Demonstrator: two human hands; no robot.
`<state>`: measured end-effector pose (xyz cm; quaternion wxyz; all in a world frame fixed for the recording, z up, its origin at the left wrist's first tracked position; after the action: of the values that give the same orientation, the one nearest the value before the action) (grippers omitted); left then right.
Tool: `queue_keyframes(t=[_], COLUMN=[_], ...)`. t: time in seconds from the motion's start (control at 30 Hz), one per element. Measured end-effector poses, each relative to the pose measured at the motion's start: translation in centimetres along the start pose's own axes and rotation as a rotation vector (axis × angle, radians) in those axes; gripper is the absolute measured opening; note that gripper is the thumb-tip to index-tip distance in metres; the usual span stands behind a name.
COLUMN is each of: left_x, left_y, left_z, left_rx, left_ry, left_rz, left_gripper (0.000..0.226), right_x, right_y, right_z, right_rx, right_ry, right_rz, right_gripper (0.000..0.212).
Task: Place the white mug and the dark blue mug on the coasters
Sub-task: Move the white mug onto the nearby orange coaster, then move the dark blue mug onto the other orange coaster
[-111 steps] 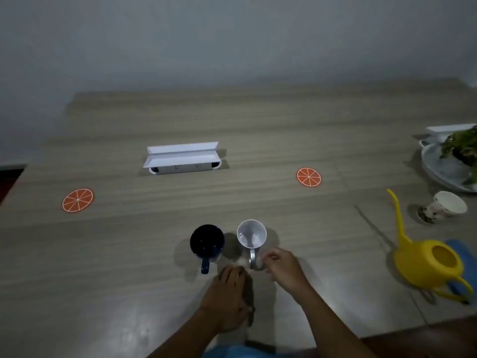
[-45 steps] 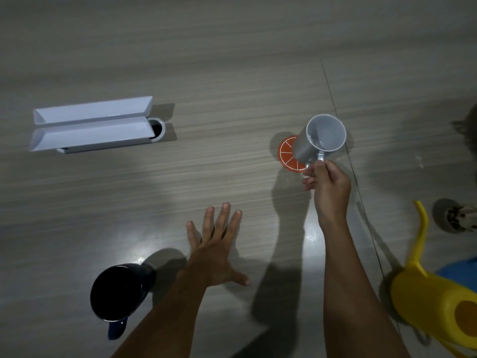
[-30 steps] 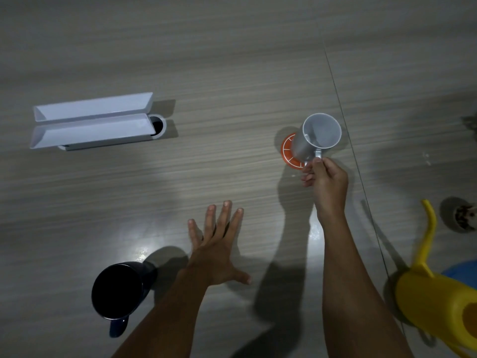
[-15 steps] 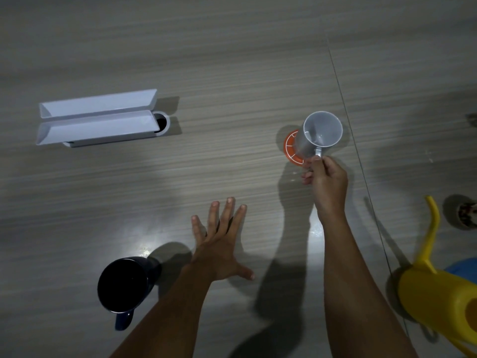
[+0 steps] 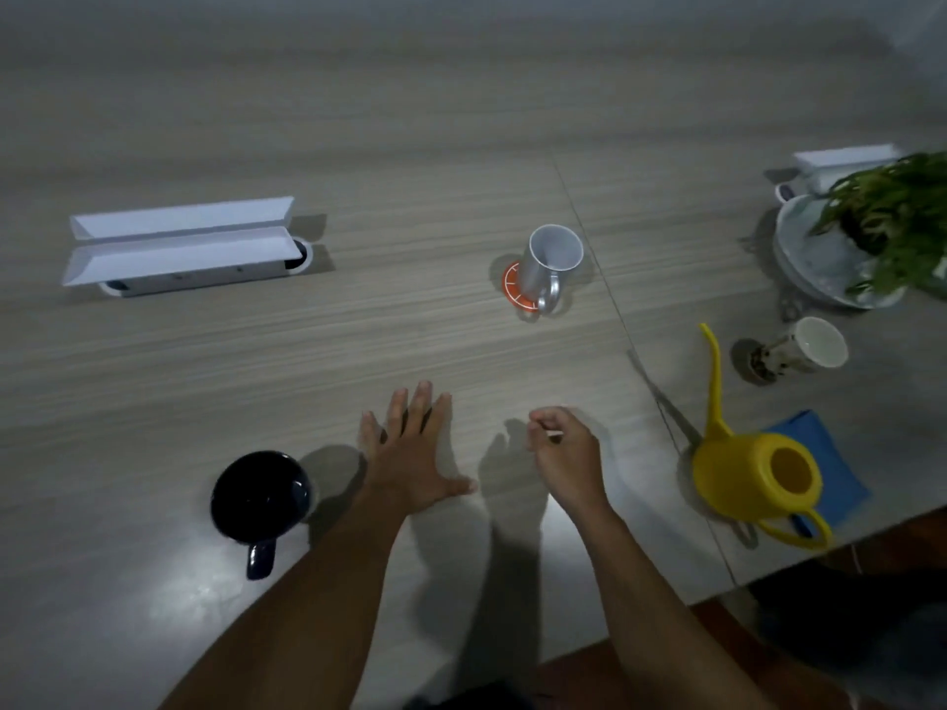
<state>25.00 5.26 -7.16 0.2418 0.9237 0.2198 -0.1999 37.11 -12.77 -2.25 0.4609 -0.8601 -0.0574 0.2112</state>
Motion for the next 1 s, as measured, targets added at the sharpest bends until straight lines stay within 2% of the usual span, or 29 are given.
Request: queue_keyframes(t=[0.1, 0.23, 0.33, 0.4, 0.53, 0.63, 0.73, 0.87, 1.0], left_x=[-4.3, -10.1, -13.7, -15.4, -18.5, -20.0, -20.9, -22.1, -22.2], left_y=[-0.1, -1.1, -2.9, -4.7, -8.2, -11.7, -14.7, -16.5, -15.6], left_z=[1.3, 3.3, 2.4, 1.1, 0.9, 1.4, 1.3, 0.3, -0.9], left_rx=[-0.004, -0.008, -0.13, -0.224, -0.342, -0.518, -0.827, -1.091, -1.249], left_ry=[0.049, 0.028, 0.09, 0.136, 0.131, 0.193, 0.277, 0.441, 0.447], left_rz=[0.045, 0.099, 0.135, 0.153, 0.143, 0.01, -0.145, -0.246, -0.221], left_gripper=[0.106, 0.086, 0.076, 0.066, 0.051, 0.04, 0.024, 0.025, 0.017], right_x=[-4.4, -8.3, -10.1, -10.8, -12.5, -14.1, -15.1, -15.0, -15.0], right_y=[1.2, 1.9, 1.0, -0.1, -2.9, -3.2, -1.3, 0.1, 0.3], right_z=[1.9, 4.4, 6.6, 8.4, 12.5, 16.4, 19.1, 19.5, 19.3], right_rx=[-0.066, -0.124, -0.173, -0.232, -0.333, -0.483, -0.728, -0.859, -0.919], right_ry=[-0.069, -0.145, -0.172, -0.174, -0.231, -0.362, -0.456, -0.468, -0.425], right_rz=[0.003, -0.022, -0.065, -0.118, -0.266, -0.373, -0.454, -0.511, -0.491], right_gripper=[0.027, 0.029, 0.017, 0.017, 0.038, 0.066, 0.086, 0.094, 0.105])
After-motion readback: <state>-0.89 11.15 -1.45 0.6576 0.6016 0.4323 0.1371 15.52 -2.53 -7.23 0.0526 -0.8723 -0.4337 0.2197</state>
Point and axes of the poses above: each hand's wrist, its own x-axis towards the middle knuckle, its own z-axis out of the palm, y = z × x, the point moved 9 cm from there along x, towards the middle knuckle, and after that the axes turned 1 degree about -y, right-handed, at the moved point
